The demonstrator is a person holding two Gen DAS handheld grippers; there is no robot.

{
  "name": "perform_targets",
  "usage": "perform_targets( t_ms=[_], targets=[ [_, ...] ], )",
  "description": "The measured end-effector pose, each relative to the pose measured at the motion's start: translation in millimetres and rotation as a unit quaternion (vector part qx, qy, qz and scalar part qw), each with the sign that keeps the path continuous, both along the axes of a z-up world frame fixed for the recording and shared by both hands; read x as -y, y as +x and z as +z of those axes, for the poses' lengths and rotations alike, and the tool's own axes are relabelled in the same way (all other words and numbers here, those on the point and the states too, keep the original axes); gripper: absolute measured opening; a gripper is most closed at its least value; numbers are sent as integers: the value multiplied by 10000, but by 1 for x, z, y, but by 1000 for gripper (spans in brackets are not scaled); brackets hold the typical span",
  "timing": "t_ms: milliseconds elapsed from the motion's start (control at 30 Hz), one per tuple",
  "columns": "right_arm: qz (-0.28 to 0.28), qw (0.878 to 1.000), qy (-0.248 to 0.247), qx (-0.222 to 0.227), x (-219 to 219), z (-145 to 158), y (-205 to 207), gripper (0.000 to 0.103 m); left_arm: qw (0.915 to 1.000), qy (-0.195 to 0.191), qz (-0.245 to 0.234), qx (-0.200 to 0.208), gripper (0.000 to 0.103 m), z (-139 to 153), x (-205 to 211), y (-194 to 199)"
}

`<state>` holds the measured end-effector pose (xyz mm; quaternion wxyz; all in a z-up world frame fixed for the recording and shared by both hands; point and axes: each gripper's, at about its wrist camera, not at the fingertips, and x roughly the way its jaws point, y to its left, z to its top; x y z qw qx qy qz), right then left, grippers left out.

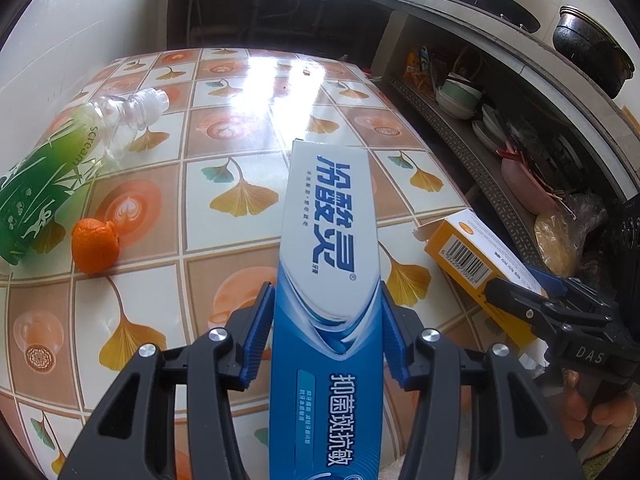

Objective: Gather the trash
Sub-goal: 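Lift the toothpaste box in the left tool while the right tool lifts the medicine box, then carry both boxes to the blue basket and open both tools to drop them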

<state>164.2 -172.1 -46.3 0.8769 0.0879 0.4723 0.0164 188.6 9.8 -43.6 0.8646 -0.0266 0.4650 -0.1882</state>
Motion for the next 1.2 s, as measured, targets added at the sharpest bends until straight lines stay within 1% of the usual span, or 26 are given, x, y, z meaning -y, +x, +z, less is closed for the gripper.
perform_targets(
  t_ms=[767, 933, 1033, 1200],
  targets=[
    [-55, 10000, 82, 8, 4, 1, -2, 77, 10000, -27, -5, -2, 48, 1, 1, -1],
    [-92, 9996, 279, 56, 10, 4, -4, 77, 10000, -91, -39, 13, 48, 5, 4, -1],
    [-151, 9989, 420, 151, 19, 9, -7, 77, 9998, -144, -126, 74, 48, 14, 11, -2],
    [-351, 9965, 680, 332, 41, 21, -16, 76, 9989, -216, -365, 179, 48, 28, 35, -3]
  ],
)
